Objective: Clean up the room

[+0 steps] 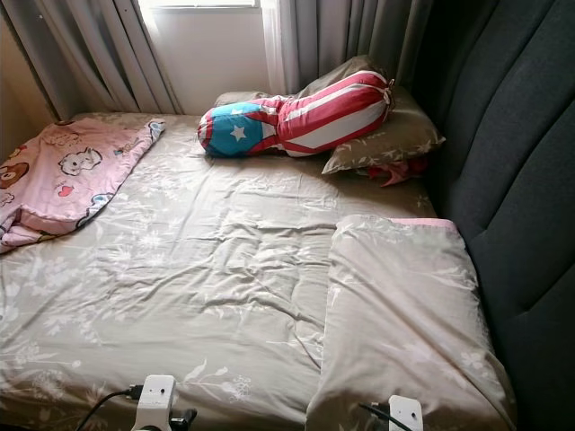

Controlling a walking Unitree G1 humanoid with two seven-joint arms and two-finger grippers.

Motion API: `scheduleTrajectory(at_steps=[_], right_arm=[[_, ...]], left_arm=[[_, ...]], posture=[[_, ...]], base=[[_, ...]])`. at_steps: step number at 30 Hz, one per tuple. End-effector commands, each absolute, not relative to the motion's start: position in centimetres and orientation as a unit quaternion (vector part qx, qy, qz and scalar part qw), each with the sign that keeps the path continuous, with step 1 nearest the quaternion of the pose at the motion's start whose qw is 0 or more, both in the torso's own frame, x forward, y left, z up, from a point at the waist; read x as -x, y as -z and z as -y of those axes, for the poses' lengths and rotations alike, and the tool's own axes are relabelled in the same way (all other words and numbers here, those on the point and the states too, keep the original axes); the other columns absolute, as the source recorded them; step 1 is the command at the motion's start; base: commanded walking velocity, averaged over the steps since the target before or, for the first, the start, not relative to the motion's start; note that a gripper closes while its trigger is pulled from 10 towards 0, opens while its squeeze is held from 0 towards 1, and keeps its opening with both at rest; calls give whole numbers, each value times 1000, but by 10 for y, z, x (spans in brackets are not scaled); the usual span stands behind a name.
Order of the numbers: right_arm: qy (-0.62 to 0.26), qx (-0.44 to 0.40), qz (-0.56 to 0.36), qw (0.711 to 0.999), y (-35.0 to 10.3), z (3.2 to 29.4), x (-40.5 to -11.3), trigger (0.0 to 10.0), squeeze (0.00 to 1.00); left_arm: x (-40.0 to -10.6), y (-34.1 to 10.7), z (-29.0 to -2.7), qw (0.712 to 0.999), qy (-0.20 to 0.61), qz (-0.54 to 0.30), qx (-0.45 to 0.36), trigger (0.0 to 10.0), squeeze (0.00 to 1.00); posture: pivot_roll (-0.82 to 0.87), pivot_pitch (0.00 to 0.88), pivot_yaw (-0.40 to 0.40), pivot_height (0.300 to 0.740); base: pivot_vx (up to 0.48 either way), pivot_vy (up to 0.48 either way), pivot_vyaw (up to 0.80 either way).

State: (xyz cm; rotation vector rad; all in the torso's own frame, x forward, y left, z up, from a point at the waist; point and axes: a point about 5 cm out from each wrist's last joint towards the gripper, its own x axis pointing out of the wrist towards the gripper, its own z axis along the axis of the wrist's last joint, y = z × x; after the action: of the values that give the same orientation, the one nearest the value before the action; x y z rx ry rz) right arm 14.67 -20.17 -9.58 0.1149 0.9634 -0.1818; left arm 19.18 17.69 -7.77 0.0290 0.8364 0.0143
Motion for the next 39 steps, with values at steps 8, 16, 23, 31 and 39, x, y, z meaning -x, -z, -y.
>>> scheduleTrajectory(at_steps=[8, 16, 23, 31, 39], right_arm=[[80, -51, -474, 875, 97, 204, -143, 10000, 0], [93, -52, -479, 871, 98, 220, -133, 10000, 0], [94, -52, -480, 871, 96, 227, -132, 10000, 0], [79, -47, -478, 874, 96, 217, -138, 10000, 0], [63, -49, -470, 879, 97, 191, -149, 10000, 0]], left_arm=[[-189, 80, -176, 910, -10, -414, -14, 10000, 0], [-192, 78, -178, 912, -16, -411, -13, 10000, 0], [-194, 77, -179, 912, -17, -409, -13, 10000, 0], [-194, 77, -179, 911, -17, -411, -13, 10000, 0], [-195, 77, -185, 910, -19, -414, -17, 10000, 0]], posture=[[-95, 0, -10, 740], [-77, 0, -14, 740], [-74, 0, -17, 740], [-73, 0, -14, 740], [-72, 0, 4, 740]], base=[[0, 0, 0], [0, 0, 0], [0, 0, 0], [0, 0, 0], [0, 0, 576]])
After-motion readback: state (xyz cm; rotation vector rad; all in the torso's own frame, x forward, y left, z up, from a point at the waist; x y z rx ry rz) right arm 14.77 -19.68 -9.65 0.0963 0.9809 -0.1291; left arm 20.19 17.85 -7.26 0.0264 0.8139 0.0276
